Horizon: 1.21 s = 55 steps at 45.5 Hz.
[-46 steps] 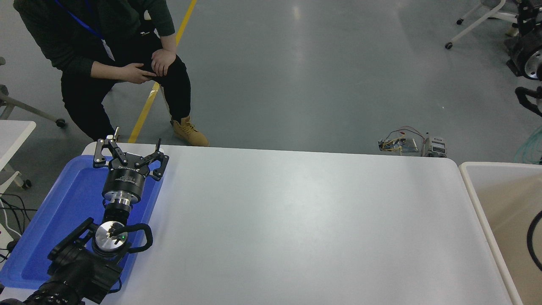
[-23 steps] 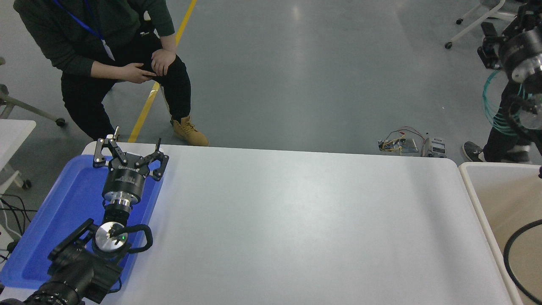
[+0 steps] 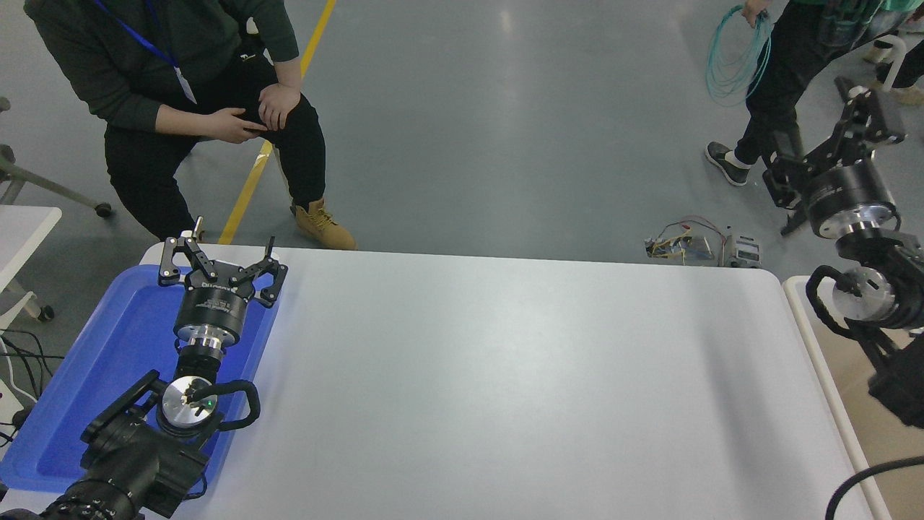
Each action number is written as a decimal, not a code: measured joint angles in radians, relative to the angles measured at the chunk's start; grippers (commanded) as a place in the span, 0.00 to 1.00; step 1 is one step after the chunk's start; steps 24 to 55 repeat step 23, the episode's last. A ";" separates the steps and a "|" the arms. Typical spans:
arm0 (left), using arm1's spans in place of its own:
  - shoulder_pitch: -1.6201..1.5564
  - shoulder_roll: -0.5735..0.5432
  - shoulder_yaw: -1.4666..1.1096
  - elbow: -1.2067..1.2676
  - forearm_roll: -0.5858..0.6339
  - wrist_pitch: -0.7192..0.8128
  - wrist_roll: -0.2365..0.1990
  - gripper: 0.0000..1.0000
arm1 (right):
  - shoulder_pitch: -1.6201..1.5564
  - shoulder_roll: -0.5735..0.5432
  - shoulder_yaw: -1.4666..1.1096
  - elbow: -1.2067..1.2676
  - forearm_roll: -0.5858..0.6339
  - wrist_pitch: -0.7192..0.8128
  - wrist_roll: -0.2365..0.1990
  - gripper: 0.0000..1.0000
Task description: Pick up paper ball place in dustbin
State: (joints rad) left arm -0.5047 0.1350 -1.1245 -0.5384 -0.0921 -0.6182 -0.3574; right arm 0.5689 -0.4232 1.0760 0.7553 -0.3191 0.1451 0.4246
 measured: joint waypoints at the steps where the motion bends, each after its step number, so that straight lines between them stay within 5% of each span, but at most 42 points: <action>1: 0.000 0.000 0.000 0.000 0.000 0.000 0.000 1.00 | -0.009 0.005 0.003 0.000 0.000 0.001 0.000 1.00; 55: 0.000 0.000 0.000 0.000 0.000 0.000 0.000 1.00 | -0.134 0.058 0.034 0.003 0.000 0.041 0.007 1.00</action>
